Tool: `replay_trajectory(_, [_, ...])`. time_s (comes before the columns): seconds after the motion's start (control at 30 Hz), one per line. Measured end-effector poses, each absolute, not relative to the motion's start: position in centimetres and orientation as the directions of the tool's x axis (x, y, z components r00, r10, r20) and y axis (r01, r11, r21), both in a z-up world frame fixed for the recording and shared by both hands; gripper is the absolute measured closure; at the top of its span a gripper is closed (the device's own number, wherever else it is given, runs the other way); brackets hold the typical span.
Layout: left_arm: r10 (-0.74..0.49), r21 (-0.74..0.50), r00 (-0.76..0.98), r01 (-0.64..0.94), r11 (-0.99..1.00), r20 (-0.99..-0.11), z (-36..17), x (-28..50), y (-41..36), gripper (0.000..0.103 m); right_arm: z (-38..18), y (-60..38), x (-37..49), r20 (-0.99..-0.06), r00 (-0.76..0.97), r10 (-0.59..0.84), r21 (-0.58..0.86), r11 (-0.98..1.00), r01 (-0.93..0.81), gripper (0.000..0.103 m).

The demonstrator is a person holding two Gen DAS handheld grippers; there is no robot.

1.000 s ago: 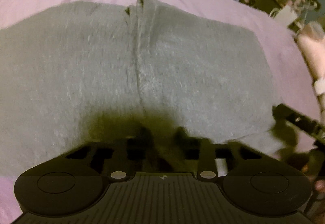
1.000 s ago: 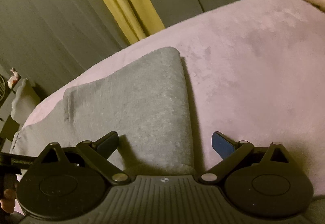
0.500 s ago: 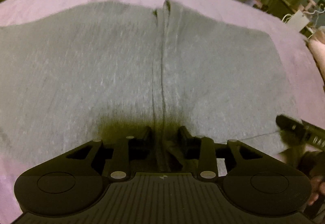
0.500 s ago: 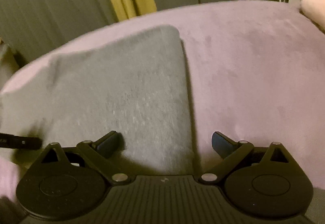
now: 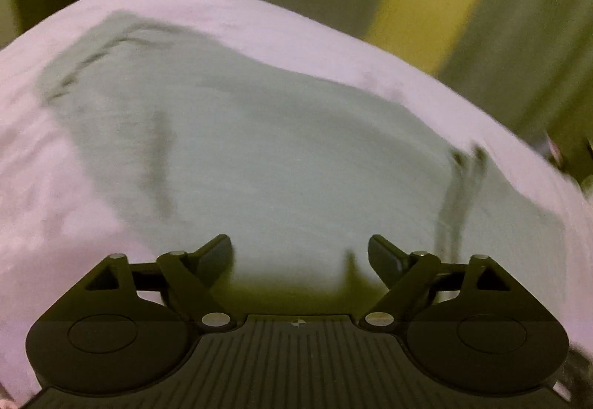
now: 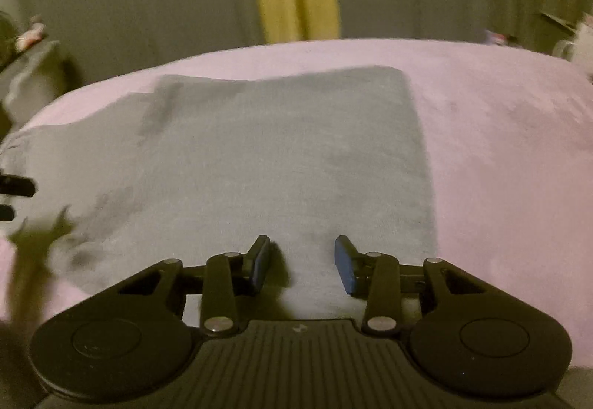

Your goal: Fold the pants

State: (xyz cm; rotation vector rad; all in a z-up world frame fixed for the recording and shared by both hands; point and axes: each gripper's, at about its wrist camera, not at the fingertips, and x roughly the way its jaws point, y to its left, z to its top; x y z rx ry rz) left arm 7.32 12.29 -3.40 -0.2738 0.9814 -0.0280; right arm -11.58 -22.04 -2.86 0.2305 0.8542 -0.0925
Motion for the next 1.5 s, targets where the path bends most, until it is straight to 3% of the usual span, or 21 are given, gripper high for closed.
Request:
replay_trajectory(0.1, [-0.118, -0.299, 0.577, -0.231, 0.926, -0.809, -3.7, 7.6, 16.4, 0.014, -3.4, -21.3, -11.3, -0.762, 0.647, -0.015, 0.128, 0.976, 0.174, 0.058])
replay_trajectory(0.2, [-0.091, -0.334, 0.598, -0.309, 0.890, -0.796, -4.0, 7.6, 20.1, 0.008, -3.2, -20.4, -10.6, -0.765, 0.643, -0.026, 0.106, 0.981, 0.165, 0.049])
replay_trajectory(0.33, [-0.120, -0.400, 0.603, -0.356, 0.845, -0.789, -4.6, 7.3, 22.9, 0.008, -3.2, -19.2, -9.5, -0.761, 0.649, -0.013, 0.103, 0.984, 0.142, 0.050])
replay_trajectory(0.53, [-0.069, -0.350, 0.602, -0.362, 0.864, -0.795, -4.6, 8.1, 24.2, 0.007, -3.5, -15.9, -7.2, -0.770, 0.636, 0.049, 0.124, 0.989, 0.074, 0.051])
replay_trajectory(0.67, [-0.097, -0.347, 0.593, -0.324, 0.880, -0.799, -4.9, 9.5, 25.1, 0.006, -3.6, -14.3, -6.7, -0.735, 0.626, 0.258, 0.311, 0.950, -0.027, 0.051])
replay_trajectory(0.8, [-0.156, -0.425, 0.605, -0.332, 0.842, -0.781, -5.8, 10.4, 27.3, 0.006, -3.7, -17.0, -6.2, -0.715, 0.623, 0.316, 0.448, 0.892, 0.062, 0.051])
replay_trajectory(0.87, [-0.158, -0.451, 0.622, -0.348, 0.822, -0.767, -6.2, 11.0, 28.3, 0.006, -3.8, -18.6, -6.6, -0.709, 0.629, 0.319, 0.484, 0.869, 0.105, 0.043])
replay_trajectory(1.0, [-0.205, -0.525, 0.641, -0.359, 0.772, -0.739, -7.6, 12.3, 30.5, 0.006, -5.1, -21.5, -8.0, -0.656, 0.659, 0.368, 0.583, 0.802, 0.133, 0.041])
replay_trajectory(1.1, [-0.226, -0.567, 0.660, -0.362, 0.740, -0.716, -8.3, 13.2, 31.8, 0.006, -5.7, -20.6, -8.1, -0.654, 0.670, 0.351, 0.541, 0.836, 0.089, 0.040])
replay_trajectory(1.17, [-0.239, -0.589, 0.670, -0.358, 0.724, -0.702, -8.4, 13.2, 32.4, 0.005, -5.7, -19.3, -8.2, -0.660, 0.674, 0.332, 0.481, 0.876, 0.040, 0.024])
replay_trajectory(1.27, [-0.244, -0.601, 0.675, -0.362, 0.713, -0.696, -8.4, 13.7, 32.9, 0.004, -5.7, -17.1, -8.2, -0.676, 0.670, 0.307, 0.389, 0.921, -0.030, 0.011])
replay_trajectory(1.5, [-0.230, -0.590, 0.666, -0.385, 0.709, -0.710, -8.2, 14.9, 33.0, 0.003, -5.6, -16.9, -8.4, -0.670, 0.676, 0.308, 0.377, 0.925, -0.048, 0.007])
